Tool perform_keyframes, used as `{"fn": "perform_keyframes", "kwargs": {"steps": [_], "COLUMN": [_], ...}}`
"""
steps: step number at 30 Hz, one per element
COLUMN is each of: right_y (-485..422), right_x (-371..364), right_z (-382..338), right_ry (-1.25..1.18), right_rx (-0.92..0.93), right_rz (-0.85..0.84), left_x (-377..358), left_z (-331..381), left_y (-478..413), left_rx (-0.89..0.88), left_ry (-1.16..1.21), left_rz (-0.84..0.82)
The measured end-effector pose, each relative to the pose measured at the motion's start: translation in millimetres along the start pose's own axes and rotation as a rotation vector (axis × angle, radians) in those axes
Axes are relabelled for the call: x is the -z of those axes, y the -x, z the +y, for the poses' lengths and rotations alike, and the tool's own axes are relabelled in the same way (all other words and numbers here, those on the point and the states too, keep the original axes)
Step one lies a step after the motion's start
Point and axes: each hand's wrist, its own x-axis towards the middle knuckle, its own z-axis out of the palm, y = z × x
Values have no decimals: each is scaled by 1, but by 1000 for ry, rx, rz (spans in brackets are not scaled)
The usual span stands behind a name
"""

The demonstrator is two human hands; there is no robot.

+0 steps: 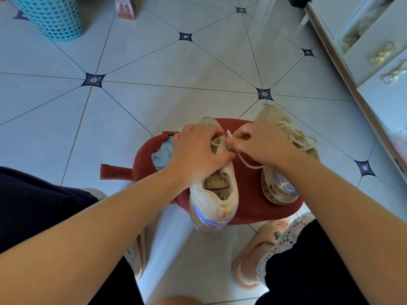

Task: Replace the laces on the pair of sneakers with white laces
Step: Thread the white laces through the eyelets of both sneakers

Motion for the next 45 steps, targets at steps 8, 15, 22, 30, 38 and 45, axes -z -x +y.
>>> {"fn": "perform_keyframes", "kwargs": {"steps": [8, 15, 22, 30, 38, 45], "right_y": [-6, -2, 4, 2, -2, 2], "right_x": [25, 51, 17, -7, 30, 38], "right_z": [3, 15, -3, -5, 4, 2], "right_ry": [100, 48, 213, 290, 339, 422], "right_rx": [2, -52, 128, 155, -13, -45], "right_rz": [235, 453, 50, -3, 373, 463], "left_x": [3, 10, 23, 21, 17, 18], "left_z": [1, 3, -3, -4, -6, -8], "left_y": [0, 4, 15, 17, 18, 20], "left_rx": [20, 83, 151, 94, 71, 127], "left_ry": [-7, 88, 133, 127, 46, -14], "left_rz": [-16, -17, -92, -116, -30, 42]}}
